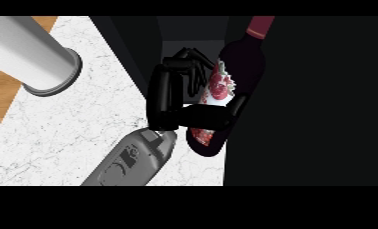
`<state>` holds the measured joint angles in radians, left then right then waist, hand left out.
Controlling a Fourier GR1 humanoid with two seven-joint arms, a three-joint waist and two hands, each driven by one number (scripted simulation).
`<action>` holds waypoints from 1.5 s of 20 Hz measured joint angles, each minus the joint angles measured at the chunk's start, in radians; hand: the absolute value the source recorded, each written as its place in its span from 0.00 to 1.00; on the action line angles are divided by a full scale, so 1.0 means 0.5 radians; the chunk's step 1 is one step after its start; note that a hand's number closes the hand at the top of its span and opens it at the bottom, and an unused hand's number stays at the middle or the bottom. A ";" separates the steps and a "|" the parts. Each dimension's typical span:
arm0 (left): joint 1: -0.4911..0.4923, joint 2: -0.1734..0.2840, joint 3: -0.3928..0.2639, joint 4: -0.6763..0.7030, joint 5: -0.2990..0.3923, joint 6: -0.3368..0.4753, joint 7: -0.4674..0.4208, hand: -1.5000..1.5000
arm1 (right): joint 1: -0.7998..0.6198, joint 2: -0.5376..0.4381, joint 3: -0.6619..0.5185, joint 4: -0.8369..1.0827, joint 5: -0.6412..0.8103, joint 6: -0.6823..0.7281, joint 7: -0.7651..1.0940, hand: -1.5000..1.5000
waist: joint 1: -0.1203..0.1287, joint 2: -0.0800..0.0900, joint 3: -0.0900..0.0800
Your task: Pick up the wine, place it into the cabinet and close the cabinet
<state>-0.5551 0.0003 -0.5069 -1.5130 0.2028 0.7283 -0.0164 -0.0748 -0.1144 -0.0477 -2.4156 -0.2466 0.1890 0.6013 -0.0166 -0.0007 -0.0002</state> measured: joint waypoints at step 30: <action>-0.044 0.002 0.227 0.834 0.283 -0.129 -0.794 1.00 | 0.009 0.015 0.047 0.010 0.001 -0.015 -0.037 0.00 | 0.010 0.001 0.000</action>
<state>-0.5773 0.0015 -0.3932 -1.0962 0.3443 0.6637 -0.4134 -0.0703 -0.1069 -0.0244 -2.4106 -0.2462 0.1818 0.5829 -0.0118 -0.0002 -0.0002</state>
